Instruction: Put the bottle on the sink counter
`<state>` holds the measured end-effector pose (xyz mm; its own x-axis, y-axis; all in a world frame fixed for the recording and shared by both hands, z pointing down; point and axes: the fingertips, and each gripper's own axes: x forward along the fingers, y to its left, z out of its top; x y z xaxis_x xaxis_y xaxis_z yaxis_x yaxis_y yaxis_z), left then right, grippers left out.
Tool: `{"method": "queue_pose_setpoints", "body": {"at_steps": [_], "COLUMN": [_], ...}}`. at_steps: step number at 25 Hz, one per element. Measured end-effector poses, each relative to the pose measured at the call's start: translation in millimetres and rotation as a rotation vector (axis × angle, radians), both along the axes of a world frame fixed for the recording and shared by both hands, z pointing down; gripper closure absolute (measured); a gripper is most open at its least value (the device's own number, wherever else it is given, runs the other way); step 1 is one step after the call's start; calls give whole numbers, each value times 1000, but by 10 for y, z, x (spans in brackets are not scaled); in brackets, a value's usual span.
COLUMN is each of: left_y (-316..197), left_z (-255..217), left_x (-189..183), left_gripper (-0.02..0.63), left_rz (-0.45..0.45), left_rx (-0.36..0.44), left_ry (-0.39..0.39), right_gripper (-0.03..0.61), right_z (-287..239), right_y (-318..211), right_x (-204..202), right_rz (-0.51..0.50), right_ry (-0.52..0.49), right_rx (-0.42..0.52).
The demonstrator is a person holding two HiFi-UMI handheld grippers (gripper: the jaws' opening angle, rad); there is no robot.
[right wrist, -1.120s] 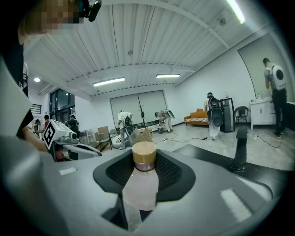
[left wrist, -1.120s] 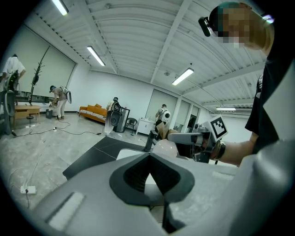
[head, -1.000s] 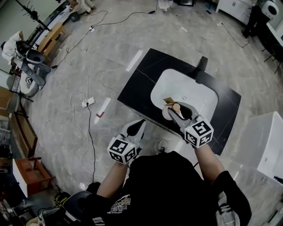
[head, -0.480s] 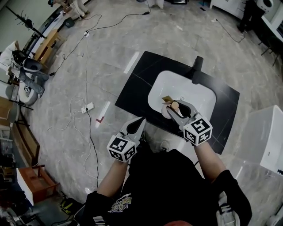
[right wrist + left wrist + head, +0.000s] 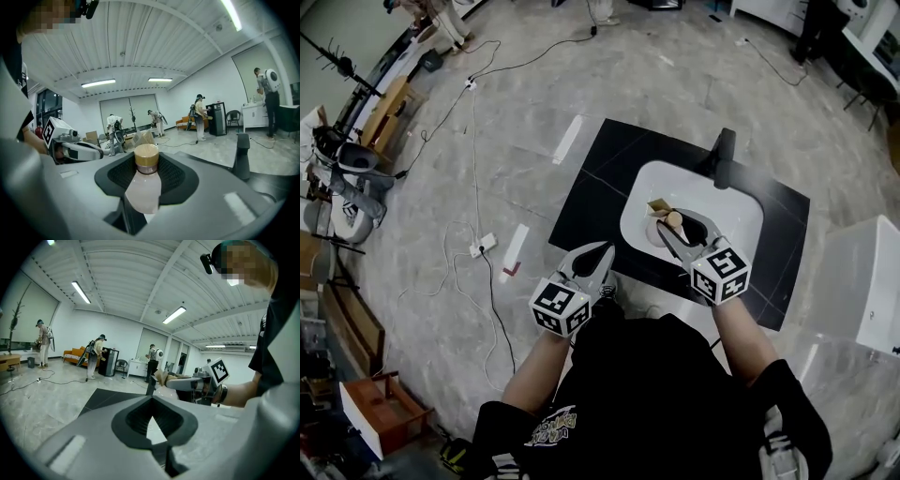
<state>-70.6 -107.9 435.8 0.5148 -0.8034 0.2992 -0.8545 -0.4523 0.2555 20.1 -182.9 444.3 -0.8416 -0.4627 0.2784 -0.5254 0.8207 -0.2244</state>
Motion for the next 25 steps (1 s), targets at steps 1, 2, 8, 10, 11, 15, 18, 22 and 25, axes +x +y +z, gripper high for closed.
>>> {"method": "queue_pose_setpoints", "body": {"at_steps": [1,2,8,10,11,15,18,22,25], "left_y": [-47,-90,-330,-413,-452,-569,-673,-823,-930], "left_z": [-9,-11,98,140,163,263,346,455,554], "left_x": [-51,-102,-425,-522,-569,-709,-774,-840,-863], "left_gripper": [614,614,614,614,614,614,614,614,614], "left_rz": [10,19,49,58,64,92,119,165,196], "left_rx": [-1,-3,-16,-18,-18,-27,-41,-55,-66], "left_ry": [-1,-3,-4,-8,-12,-9,6,18,23], "right_gripper": [411,411,411,411,411,411,412,412,412], "right_z": [-7,-8,97,147,179,320,403,547,680], "right_y": [-48,-98,-389,-479,-523,-668,-791,-965,-1106], "right_x": [-48,-96,-379,-457,-494,-618,-722,-863,-956], "right_rz": [8,17,62,72,79,117,143,173,184], "right_ry": [0,1,16,28,33,45,50,61,73], "right_rx": [-1,-1,-12,-16,-17,-36,-47,-60,-66]}}
